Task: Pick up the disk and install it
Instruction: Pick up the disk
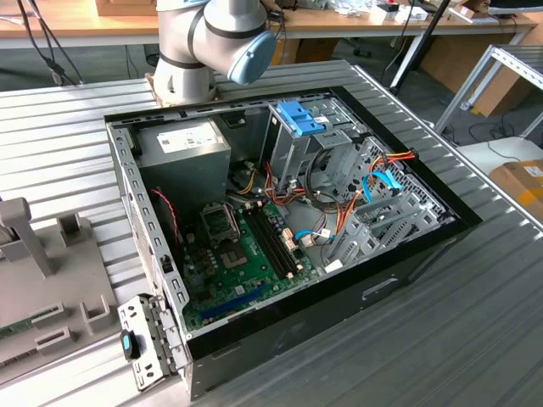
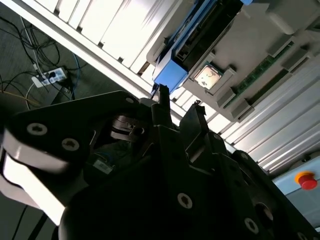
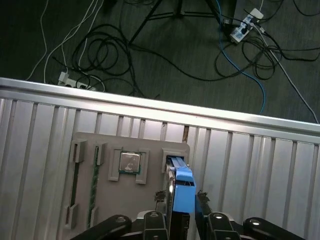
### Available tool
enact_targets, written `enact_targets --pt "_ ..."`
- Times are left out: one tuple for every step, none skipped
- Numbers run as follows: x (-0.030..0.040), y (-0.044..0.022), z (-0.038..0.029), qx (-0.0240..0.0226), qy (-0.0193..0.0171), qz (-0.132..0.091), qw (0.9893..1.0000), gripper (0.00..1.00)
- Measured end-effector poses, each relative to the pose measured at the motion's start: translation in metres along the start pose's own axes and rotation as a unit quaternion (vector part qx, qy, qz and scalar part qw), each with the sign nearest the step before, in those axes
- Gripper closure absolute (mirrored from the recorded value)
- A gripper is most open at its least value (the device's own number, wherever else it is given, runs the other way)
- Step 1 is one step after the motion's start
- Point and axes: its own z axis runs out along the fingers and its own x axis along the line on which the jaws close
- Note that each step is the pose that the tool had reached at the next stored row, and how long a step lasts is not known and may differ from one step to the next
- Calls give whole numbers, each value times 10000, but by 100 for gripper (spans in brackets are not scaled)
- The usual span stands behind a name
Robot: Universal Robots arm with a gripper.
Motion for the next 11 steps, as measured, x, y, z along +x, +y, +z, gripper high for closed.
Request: enact_targets --pt "4 -28 0 1 0 0 10000 64" --pt "8 -57 1 1 0 0 10000 64" --pt "12 -89 8 0 0 0 10000 64" --pt "14 -104 27 2 0 0 10000 64" --pt "14 -111 57 1 0 0 10000 64" --pt "14 -111 61 -1 2 0 10000 64" --pt "14 -111 61 -1 3 0 10000 64" --pt "14 -111 62 0 3 0 10000 64" --pt "14 -111 62 0 3 0 10000 63" --pt "15 -110 62 0 3 1 10000 56" --pt "16 -110 67 1 1 0 10000 56"
